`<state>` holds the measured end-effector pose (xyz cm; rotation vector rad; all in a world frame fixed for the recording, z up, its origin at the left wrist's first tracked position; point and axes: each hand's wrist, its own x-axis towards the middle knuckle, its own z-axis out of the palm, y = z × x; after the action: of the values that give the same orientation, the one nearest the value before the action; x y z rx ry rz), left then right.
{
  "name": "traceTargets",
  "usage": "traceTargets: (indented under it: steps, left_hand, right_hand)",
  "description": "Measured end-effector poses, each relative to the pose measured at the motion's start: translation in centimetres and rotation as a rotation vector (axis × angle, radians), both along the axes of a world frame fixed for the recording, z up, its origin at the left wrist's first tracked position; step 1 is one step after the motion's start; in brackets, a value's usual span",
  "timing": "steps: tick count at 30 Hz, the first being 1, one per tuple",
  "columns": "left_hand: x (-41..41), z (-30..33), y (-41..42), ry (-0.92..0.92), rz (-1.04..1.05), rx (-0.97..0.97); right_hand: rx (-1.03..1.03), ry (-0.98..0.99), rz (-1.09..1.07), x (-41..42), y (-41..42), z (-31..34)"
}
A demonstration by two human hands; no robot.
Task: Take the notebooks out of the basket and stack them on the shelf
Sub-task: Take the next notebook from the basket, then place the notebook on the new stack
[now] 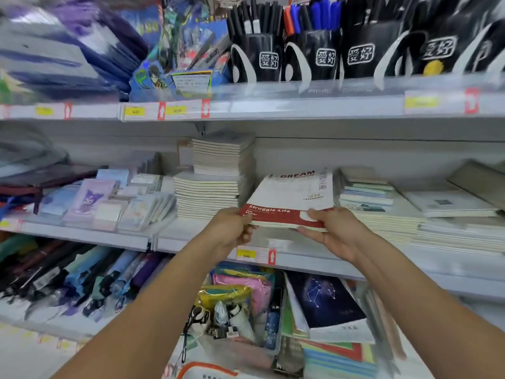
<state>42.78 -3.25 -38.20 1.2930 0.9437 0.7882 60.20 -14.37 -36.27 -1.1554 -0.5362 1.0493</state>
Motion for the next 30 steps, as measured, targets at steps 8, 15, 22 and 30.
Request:
traceTargets:
  steps: [8, 15, 22, 30]
  left_hand:
    - [4.5, -2.5, 4.8, 0.042, 0.119, 0.061]
    - [4.6, -3.7, 7.6, 0.437, 0.149, 0.552]
    - [5.6, -4.0, 8.8, 0.576, 0.281, 0.710]
    - [6.1, -4.4, 9.1, 0.691, 0.329, 0.781]
  right_hand:
    - [-0.271, -0.497, 0.005, 3.8, 5.8, -0.7]
    - [-0.540, -1.024, -0.011, 6.1, 8.0, -2.0]
    - [-0.569, -1.085, -0.052, 6.8, 9.7, -2.8]
    - [-0.562, -1.292, -0.164, 6.0, 9.2, -3.8]
